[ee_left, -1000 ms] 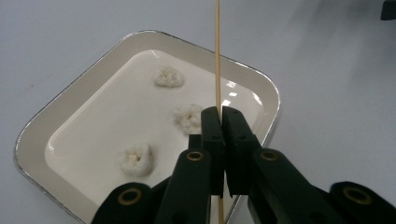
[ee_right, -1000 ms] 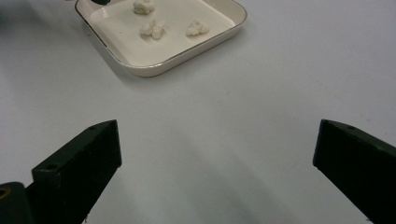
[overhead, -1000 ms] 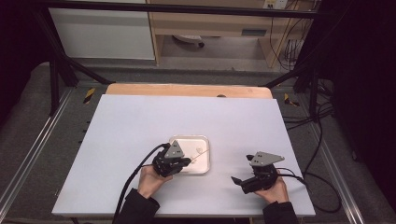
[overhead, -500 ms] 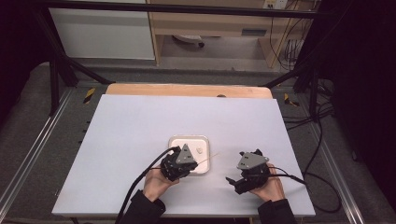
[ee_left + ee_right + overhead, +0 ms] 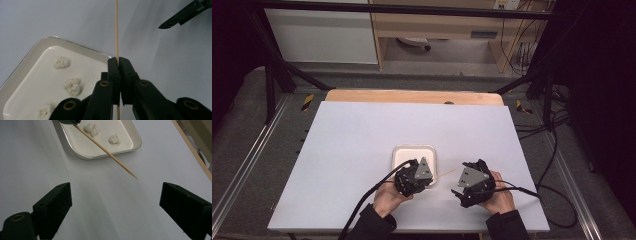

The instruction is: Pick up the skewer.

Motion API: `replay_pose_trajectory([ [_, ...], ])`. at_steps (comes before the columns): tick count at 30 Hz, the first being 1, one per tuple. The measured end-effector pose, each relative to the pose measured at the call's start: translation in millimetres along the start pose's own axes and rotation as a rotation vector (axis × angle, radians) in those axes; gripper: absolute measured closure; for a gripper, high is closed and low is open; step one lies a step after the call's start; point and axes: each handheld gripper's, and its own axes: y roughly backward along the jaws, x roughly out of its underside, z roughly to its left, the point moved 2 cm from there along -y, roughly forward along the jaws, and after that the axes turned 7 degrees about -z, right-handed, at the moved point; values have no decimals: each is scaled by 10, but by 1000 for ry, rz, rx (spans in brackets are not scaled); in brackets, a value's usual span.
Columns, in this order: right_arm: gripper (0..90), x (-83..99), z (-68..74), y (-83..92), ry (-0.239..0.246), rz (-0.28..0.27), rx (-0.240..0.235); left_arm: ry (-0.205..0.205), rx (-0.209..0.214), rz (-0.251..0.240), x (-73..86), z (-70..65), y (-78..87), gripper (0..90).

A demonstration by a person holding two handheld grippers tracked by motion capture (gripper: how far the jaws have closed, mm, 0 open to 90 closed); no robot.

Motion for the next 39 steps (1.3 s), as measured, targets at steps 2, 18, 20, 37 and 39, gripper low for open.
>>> replay_pose_trajectory([
  [2, 151, -12, 10, -3, 23, -2, -2, -7, 6, 13, -24, -12, -20, 878],
  [18, 471, -6, 107, -65, 286, 17, -25, -65, 56, 82, -187, -146, -198, 878],
  [20, 514, 4, 133, -64, 308, 13, -35, -64, 57, 84, -191, -152, -211, 878],
  [37, 778, 46, 204, -107, 477, 34, -85, -78, 85, 97, -213, -204, -260, 879],
  [39, 815, 49, 208, -107, 494, 35, -90, -79, 92, 96, -211, -206, -260, 879],
])
